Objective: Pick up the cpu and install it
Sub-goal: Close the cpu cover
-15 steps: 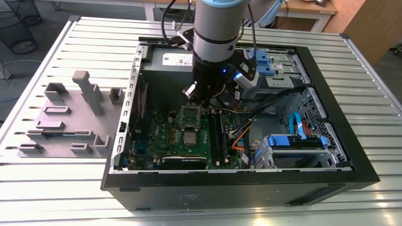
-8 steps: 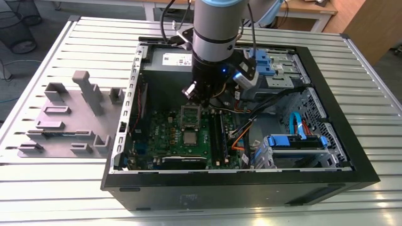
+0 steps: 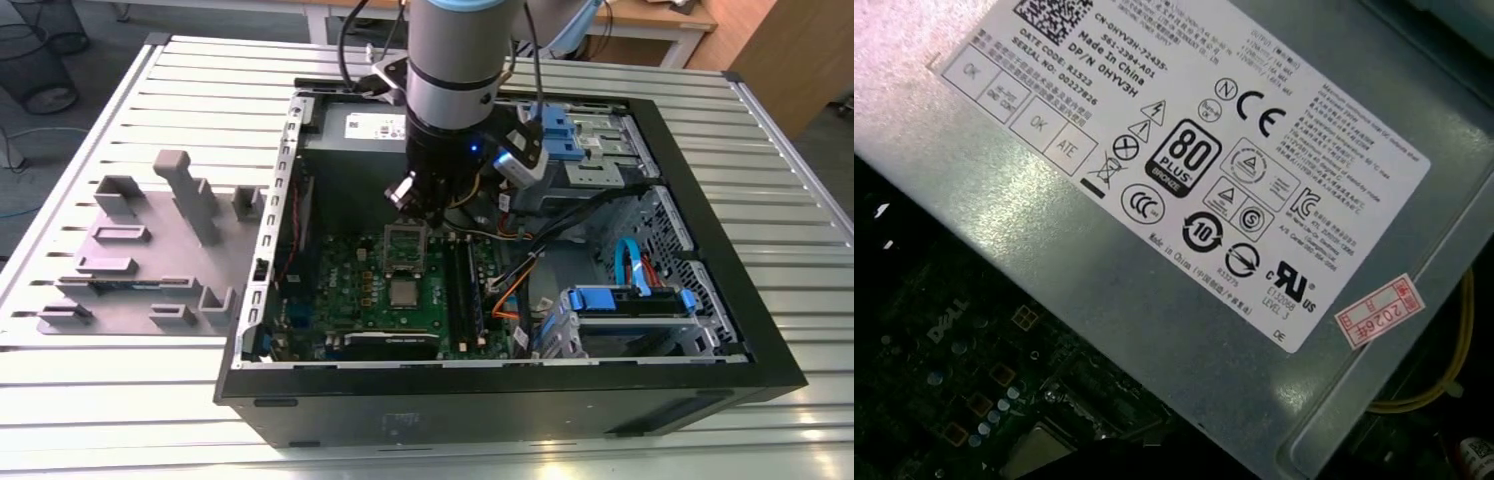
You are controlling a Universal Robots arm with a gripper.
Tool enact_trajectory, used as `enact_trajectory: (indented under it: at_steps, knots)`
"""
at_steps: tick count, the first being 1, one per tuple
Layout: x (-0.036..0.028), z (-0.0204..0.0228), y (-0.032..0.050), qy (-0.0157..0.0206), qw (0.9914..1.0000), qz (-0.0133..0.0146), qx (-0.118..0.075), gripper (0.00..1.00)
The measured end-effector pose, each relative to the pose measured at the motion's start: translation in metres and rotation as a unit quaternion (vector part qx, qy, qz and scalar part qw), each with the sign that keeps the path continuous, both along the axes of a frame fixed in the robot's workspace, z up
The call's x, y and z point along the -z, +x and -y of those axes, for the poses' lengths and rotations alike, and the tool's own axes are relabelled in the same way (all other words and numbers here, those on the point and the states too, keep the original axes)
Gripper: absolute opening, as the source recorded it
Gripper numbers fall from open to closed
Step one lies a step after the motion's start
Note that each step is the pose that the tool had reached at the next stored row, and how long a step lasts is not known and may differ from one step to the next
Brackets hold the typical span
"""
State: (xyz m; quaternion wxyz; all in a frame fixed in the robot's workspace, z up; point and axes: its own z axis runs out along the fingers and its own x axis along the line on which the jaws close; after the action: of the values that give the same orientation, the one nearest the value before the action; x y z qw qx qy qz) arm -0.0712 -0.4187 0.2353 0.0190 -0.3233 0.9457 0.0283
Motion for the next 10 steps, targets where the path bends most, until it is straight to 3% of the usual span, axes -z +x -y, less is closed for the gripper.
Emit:
enact_trajectory:
  at_steps: [10]
  knots:
    - [-0.0017, 0.0003, -0.0019, 0.0, 0.99999, 0.0025, -0.002, 0.11]
